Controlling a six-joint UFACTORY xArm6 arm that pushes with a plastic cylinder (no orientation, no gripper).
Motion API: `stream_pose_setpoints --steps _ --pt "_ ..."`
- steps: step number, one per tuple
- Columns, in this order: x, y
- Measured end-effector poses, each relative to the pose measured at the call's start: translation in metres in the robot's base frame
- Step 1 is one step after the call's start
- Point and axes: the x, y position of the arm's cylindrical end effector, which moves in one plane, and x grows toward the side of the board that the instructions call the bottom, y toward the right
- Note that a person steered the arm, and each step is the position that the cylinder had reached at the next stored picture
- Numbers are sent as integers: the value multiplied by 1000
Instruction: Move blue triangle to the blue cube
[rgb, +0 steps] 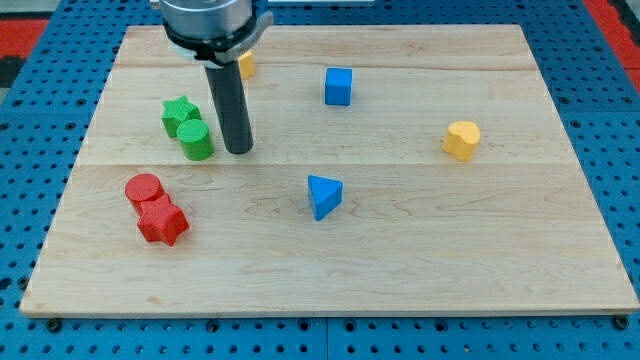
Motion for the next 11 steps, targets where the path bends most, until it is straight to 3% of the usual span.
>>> stream_pose_setpoints --steps 2,3,4,6,7,10,11 --pt "10 -57" --pt "-8 -84" --pt "-3 -60" --pt "102 40" --pt "109 99" --pt "-10 69" --pt "-28 68"
